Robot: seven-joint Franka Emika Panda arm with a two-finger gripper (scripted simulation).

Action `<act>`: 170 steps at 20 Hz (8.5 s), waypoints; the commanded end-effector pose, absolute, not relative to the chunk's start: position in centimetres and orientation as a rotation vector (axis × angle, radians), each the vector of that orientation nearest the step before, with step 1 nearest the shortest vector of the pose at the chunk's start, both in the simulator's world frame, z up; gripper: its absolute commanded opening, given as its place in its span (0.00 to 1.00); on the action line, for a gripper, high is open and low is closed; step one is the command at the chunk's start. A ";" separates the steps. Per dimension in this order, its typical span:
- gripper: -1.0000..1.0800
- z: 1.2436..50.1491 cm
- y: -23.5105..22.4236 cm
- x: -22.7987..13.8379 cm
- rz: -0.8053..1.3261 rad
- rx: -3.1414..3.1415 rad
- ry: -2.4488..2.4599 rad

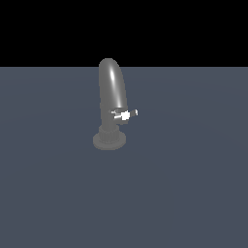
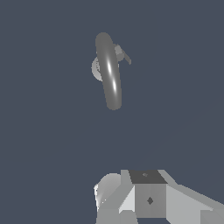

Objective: Turn on the faucet by rotating a designated handle.

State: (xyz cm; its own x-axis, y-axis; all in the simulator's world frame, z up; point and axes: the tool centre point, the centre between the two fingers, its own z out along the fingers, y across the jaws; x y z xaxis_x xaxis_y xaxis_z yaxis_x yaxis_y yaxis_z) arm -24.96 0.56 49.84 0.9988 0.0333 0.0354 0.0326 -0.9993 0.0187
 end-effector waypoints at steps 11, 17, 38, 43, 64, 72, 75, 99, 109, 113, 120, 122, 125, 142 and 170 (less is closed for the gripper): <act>0.00 49.8 1.0 -23.8 -0.006 3.135 0.004; 0.00 49.7 1.6 -22.0 -0.105 3.150 -0.073; 0.00 47.3 3.2 -12.0 -0.668 3.140 -0.507; 0.00 46.2 3.2 -9.6 -0.813 3.111 -0.618; 0.00 38.9 1.9 -0.7 -1.436 2.850 -1.097; 0.00 35.0 0.9 1.9 -1.683 2.678 -1.287; 0.00 33.4 0.5 2.7 -1.774 2.603 -1.357; 0.00 21.3 -2.2 4.8 -2.324 1.934 -1.799; 0.00 17.7 -2.6 4.2 -2.449 1.702 -1.907; 0.00 17.4 -2.6 4.1 -2.459 1.683 -1.915; 0.00 17.6 -2.6 4.2 -2.452 1.698 -1.909; 0.00 17.6 -2.5 4.2 -2.452 1.698 -1.909; 0.00 16.9 -2.9 3.5 -2.452 1.698 -1.909; 0.00 13.6 -4.0 1.1 -2.445 1.739 -1.904; 0.00 7.7 -3.2 2.8 -2.449 1.754 -1.890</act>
